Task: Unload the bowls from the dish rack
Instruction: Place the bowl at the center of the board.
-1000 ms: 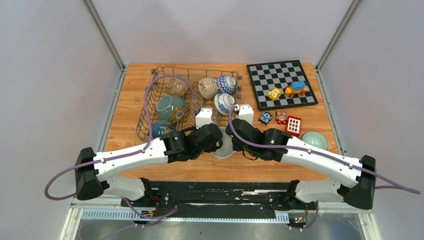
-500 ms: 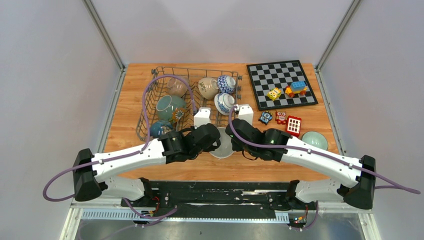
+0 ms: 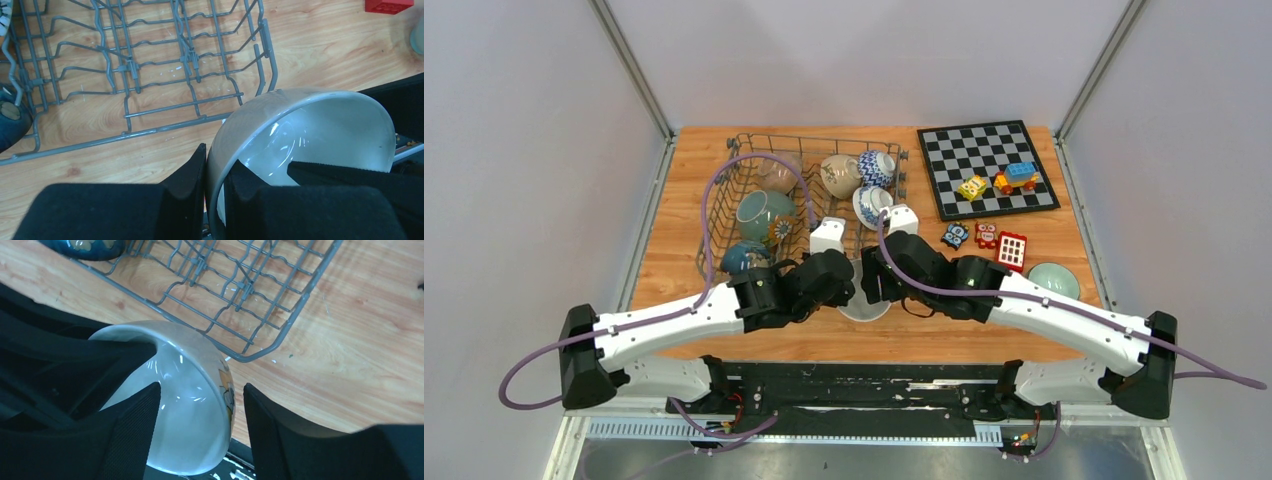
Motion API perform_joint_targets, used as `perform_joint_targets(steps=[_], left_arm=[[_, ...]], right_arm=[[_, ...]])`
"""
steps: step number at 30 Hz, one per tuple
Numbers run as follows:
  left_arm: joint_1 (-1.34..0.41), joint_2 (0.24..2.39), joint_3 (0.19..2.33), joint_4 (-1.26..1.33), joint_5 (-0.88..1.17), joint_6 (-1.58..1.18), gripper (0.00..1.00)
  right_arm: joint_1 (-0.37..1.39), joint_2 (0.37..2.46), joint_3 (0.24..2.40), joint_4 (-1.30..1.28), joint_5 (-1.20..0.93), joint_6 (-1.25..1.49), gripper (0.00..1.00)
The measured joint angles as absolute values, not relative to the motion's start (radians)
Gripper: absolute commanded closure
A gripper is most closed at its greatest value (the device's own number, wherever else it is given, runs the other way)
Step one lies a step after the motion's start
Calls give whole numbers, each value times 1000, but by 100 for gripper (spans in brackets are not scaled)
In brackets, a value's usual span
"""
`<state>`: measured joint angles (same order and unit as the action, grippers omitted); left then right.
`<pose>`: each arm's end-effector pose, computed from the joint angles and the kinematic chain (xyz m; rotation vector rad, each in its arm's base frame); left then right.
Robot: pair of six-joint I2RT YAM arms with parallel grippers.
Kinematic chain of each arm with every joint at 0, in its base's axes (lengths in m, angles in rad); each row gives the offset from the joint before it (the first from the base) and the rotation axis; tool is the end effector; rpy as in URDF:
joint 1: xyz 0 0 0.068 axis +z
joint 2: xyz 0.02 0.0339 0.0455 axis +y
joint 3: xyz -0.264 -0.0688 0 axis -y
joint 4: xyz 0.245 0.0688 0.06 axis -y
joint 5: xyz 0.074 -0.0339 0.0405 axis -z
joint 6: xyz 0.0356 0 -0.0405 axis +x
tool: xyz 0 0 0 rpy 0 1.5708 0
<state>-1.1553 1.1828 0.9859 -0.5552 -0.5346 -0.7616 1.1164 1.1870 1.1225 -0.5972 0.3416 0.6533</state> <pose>0.1169 -0.2201 0.2973 0.1754 2.2276 -0.4385 0.1224 0.2233 0.3363 -0.3315 2.2314 0.6045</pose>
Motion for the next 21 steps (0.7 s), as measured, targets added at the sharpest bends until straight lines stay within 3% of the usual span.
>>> perform_joint_targets(steps=[4,10,14,21], left_arm=[[-1151,1167,987,-556,-535,-732,100],[-1019,1123,1019,-585,-515,-671,100],[-746,1084,1061,-593,-463,-631,100],[-266,1147,1161,-567,-363,-634,100]], right_arm=[[1116,1179,1148,-592,316,611,23],[1116,1120,1213,-632,348,536,23],[1116,989,1187,-638,397,474,25],[1116,821,956,-588,391,424,27]])
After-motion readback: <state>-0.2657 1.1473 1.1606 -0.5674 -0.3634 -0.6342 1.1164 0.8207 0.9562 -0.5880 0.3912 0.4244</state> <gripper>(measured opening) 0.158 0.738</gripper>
